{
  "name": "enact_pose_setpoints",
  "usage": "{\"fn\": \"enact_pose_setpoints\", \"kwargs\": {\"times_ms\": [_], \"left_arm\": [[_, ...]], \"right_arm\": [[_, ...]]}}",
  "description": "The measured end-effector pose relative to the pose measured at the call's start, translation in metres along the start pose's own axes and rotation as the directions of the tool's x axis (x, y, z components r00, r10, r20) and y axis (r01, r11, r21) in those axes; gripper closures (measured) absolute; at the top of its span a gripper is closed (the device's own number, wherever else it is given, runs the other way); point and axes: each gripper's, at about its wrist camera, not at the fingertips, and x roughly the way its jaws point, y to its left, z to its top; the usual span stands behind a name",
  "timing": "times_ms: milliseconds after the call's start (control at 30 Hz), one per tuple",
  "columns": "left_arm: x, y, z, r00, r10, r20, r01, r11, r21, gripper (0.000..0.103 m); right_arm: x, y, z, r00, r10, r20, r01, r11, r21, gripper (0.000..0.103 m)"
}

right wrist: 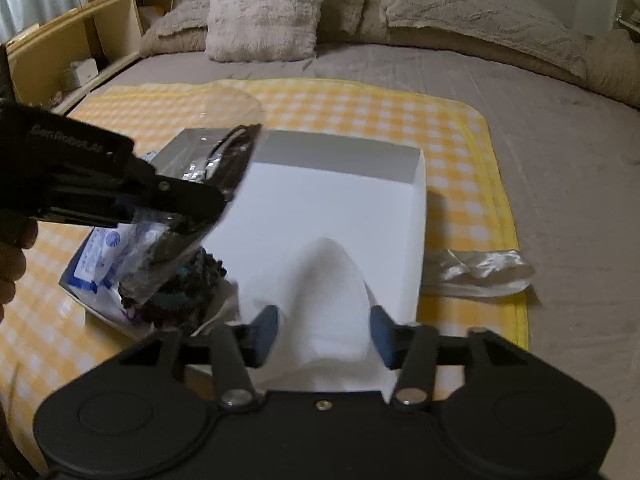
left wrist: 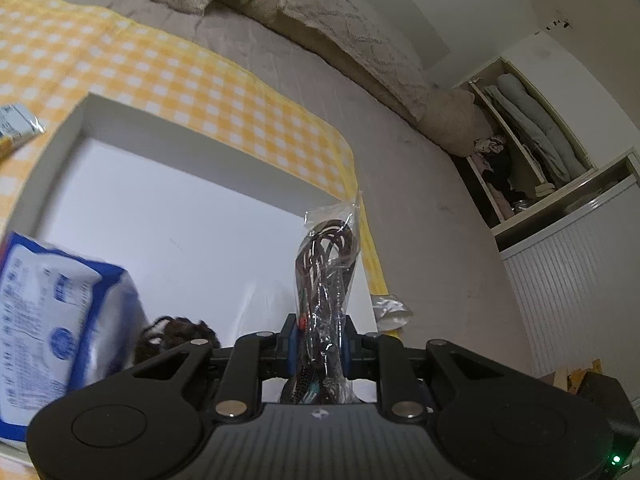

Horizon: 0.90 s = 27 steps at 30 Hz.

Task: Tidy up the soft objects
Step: 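Carry the bagged cord and white mask into the box and release both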

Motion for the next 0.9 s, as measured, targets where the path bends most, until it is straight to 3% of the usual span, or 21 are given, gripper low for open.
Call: {"fn": "enact_pose_setpoints", "kwargs": {"times_ms": [267,400,533,700,800,900], "left_arm": [[0.029,0.005,-0.011,0.997,0.077,-0.026,-0.077,0.997,-0.031,0.081],[0.038,0.009,-0.015,0.987,0.143,-0.068,-0.145,0.989,-0.031,0.066],[0.031,0.007,-0.013,0.987,0.146,-0.067,-0.146,0.989,0.006,0.05],[0.024,0.005,-0.011,0.987,0.147,-0.067,-0.145,0.989,0.042,0.047],[0.017,0.001,-0.013,0.985,0.156,-0.071,-0.15,0.986,0.078,0.041],[0.008,-0.006,-0.015,0.984,0.165,-0.072,-0.153,0.977,0.149,0.028]], "right_arm": [[-0.014,-0.01,0.002,0.999,-0.032,0.035,0.031,0.999,0.011,0.043],[-0.012,-0.014,0.002,0.999,-0.039,0.027,0.039,0.999,0.011,0.043],[-0.012,-0.016,0.002,0.999,-0.049,0.018,0.049,0.999,0.006,0.043],[-0.017,-0.016,0.002,0.998,-0.059,0.021,0.059,0.998,0.017,0.043],[-0.02,-0.015,0.001,0.998,-0.066,0.024,0.065,0.998,0.021,0.043],[-0.025,-0.014,0.001,0.997,-0.07,0.032,0.069,0.997,0.029,0.039]]}}
